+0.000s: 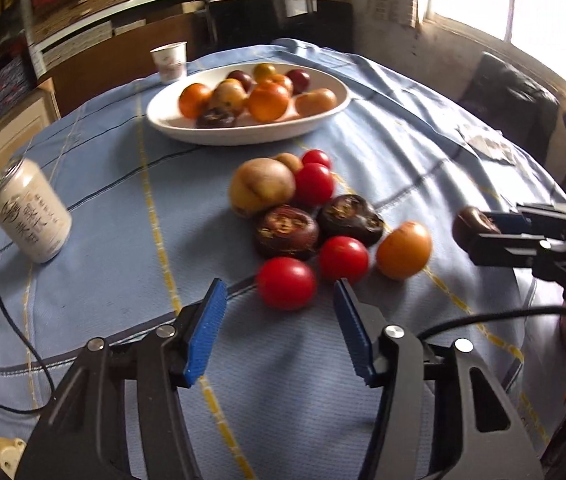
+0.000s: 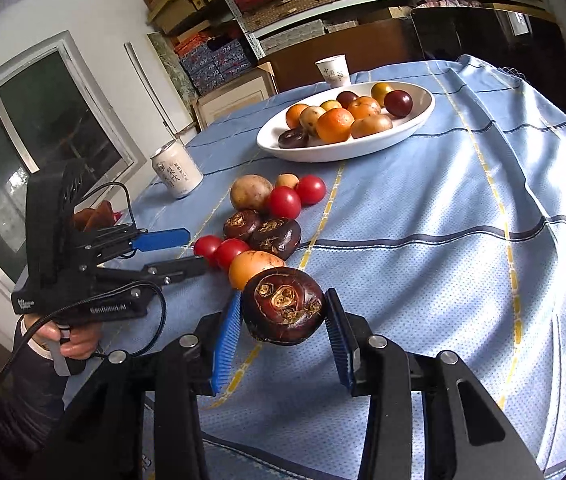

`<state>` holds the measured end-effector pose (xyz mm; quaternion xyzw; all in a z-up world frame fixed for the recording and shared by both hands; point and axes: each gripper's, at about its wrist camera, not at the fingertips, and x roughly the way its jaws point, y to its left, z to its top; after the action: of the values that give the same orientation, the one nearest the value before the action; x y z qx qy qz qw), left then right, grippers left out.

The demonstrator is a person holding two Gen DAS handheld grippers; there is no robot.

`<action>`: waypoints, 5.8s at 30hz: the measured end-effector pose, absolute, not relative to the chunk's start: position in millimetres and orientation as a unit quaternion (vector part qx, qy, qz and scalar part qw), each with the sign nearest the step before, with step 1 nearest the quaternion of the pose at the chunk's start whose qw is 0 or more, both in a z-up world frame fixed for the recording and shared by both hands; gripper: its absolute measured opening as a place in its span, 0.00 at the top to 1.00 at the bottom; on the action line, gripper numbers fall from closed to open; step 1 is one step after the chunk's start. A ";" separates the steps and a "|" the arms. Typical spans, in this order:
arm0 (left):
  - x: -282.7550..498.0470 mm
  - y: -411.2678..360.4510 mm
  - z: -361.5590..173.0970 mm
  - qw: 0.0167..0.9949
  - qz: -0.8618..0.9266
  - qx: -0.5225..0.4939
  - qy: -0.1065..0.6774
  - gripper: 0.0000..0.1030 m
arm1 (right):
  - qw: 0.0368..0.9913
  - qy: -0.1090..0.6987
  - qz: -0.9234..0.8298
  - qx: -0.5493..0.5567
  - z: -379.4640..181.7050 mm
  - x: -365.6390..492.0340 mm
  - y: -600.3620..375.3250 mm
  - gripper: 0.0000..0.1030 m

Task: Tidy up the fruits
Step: 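Grasp a red tomato with the left gripper while the right holds the mangosteen, then carry the tomato and mangosteen onto the white plate and open both grippers, then grasp a large yellow mango-like fruit with the right gripper, then grasp another red tomato with the left gripper while the right holds the yellow fruit, then carry the tomato and yellow fruit onto the white plate and open both grippers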

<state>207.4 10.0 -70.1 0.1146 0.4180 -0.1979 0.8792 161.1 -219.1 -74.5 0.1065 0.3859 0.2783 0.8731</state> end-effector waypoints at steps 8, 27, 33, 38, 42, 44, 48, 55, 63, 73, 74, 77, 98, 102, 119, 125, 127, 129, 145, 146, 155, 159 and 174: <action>212.6 10.3 -73.0 0.876 -0.208 0.102 0.423 0.54 | 0.872 0.385 0.281 0.107 -74.7 160.7 -219.0 0.59; 227.3 19.7 -80.9 0.871 -0.203 0.072 0.441 0.69 | 0.872 0.383 0.284 0.110 -76.1 161.1 -219.1 0.59; 221.4 22.2 -71.3 0.881 -0.202 0.065 0.423 0.70 | 0.878 0.379 0.274 0.106 -74.5 159.8 -220.3 0.59; 222.9 29.8 -45.2 0.892 -0.203 0.044 0.401 0.70 | 0.870 0.387 0.294 0.081 -57.3 163.8 -215.7 0.59; 243.7 25.2 -16.2 0.901 -0.191 0.051 0.385 0.70 | 0.897 0.347 0.272 0.037 -26.0 190.8 -212.8 0.59; 264.7 20.4 -2.8 0.904 -0.185 0.052 0.382 0.70 | 0.902 0.341 0.262 0.045 -19.0 219.6 -212.2 0.59; 313.3 8.2 7.6 0.906 -0.162 0.057 0.388 0.70 | 0.905 0.341 0.245 0.065 -22.8 275.9 -204.3 0.59; 379.2 -4.9 -14.6 0.891 -0.143 0.057 0.426 0.70 | 0.896 0.362 0.243 0.088 -49.0 334.5 -192.5 0.57; 344.4 9.1 2.1 0.916 -0.116 0.024 0.383 0.05 | 0.904 0.314 0.287 0.047 -27.0 304.3 -201.3 0.34; 279.1 63.7 -27.5 0.926 -0.046 -0.037 0.372 0.04 | 0.851 0.383 0.355 0.047 -49.4 260.7 -202.3 0.34; 276.6 66.1 -28.0 0.926 -0.042 -0.041 0.372 0.04 | 0.844 0.392 0.362 0.049 -52.5 257.9 -200.9 0.34; 270.4 71.6 -26.7 0.927 -0.034 -0.055 0.368 0.04 | 0.825 0.411 0.387 0.026 -59.4 246.3 -188.6 0.34; 258.9 59.4 -31.8 0.927 -0.031 -0.031 0.373 0.04 | 0.793 0.460 0.399 -0.030 -83.9 227.7 -167.4 0.48; 257.4 59.8 -32.3 0.927 -0.031 -0.031 0.372 0.04 | 0.791 0.461 0.401 -0.027 -84.1 228.0 -168.5 0.53; 245.5 43.6 -39.6 0.917 -0.065 0.012 0.393 0.05 | 0.788 0.440 0.414 0.123 -67.7 242.7 -226.9 0.61; 219.7 10.6 -45.1 0.907 -0.137 0.052 0.394 0.29 | 0.799 0.437 0.380 0.164 -67.5 252.7 -250.7 0.61; 213.2 2.6 -48.7 0.902 -0.154 0.057 0.400 0.38 | 0.799 0.439 0.377 0.166 -68.5 254.2 -251.9 0.61; 207.4 -4.1 -51.2 0.898 -0.169 0.061 0.403 0.41 | 0.798 0.440 0.377 0.168 -69.5 253.7 -251.8 0.61; 218.3 -18.0 -68.3 0.869 -0.201 0.038 0.451 0.61 | 0.797 0.440 0.382 0.159 -68.4 250.4 -247.6 0.61; 218.9 -19.2 -69.5 0.867 -0.203 0.036 0.454 0.64 | 0.797 0.440 0.382 0.156 -68.3 250.0 -246.5 0.61; 229.1 -20.0 -76.3 0.859 -0.190 0.024 0.474 0.70 | 0.796 0.443 0.386 0.146 -68.3 247.5 -241.3 0.60; 231.3 -17.6 -77.6 0.857 -0.190 0.013 0.478 0.71 | 0.795 0.445 0.387 0.143 -69.2 247.2 -239.0 0.60; 238.7 -5.1 -24.6 0.888 -0.196 0.000 0.415 0.71 | 0.791 0.420 0.395 0.206 -58.8 280.0 -239.5 0.61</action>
<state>238.7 -5.1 -24.6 0.0004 0.4151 -0.1961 0.8884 280.0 -239.5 -58.8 0.2058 0.4199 0.3949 0.7908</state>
